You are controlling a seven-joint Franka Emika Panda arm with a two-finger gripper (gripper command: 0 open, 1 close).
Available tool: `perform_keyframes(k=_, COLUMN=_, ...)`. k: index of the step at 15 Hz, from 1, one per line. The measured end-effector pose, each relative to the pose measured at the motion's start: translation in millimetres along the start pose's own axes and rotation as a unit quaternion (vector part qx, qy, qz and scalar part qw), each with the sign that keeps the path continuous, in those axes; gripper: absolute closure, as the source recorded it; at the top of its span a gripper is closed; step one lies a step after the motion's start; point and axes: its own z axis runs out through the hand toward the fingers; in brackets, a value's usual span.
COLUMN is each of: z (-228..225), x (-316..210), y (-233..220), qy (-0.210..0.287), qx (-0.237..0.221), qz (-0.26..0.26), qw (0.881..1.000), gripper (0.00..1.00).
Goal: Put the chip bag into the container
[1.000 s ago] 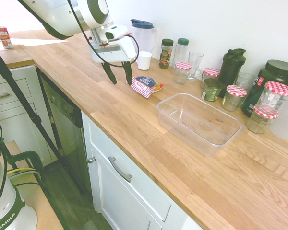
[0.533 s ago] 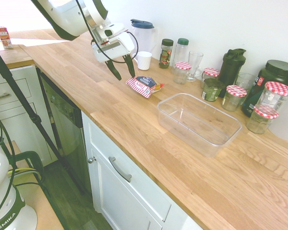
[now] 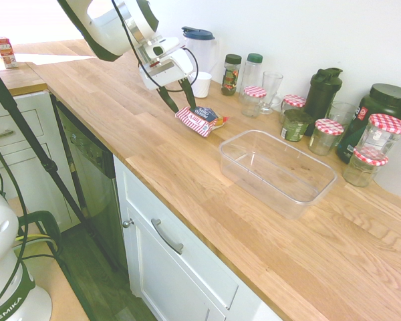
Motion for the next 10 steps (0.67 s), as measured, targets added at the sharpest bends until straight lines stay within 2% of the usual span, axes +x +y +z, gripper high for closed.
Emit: perform_keyframes(k=10, z=25, x=4, y=-8, qy=0.016, qx=-0.023, qz=0.003, qw=1.0, gripper=1.0)
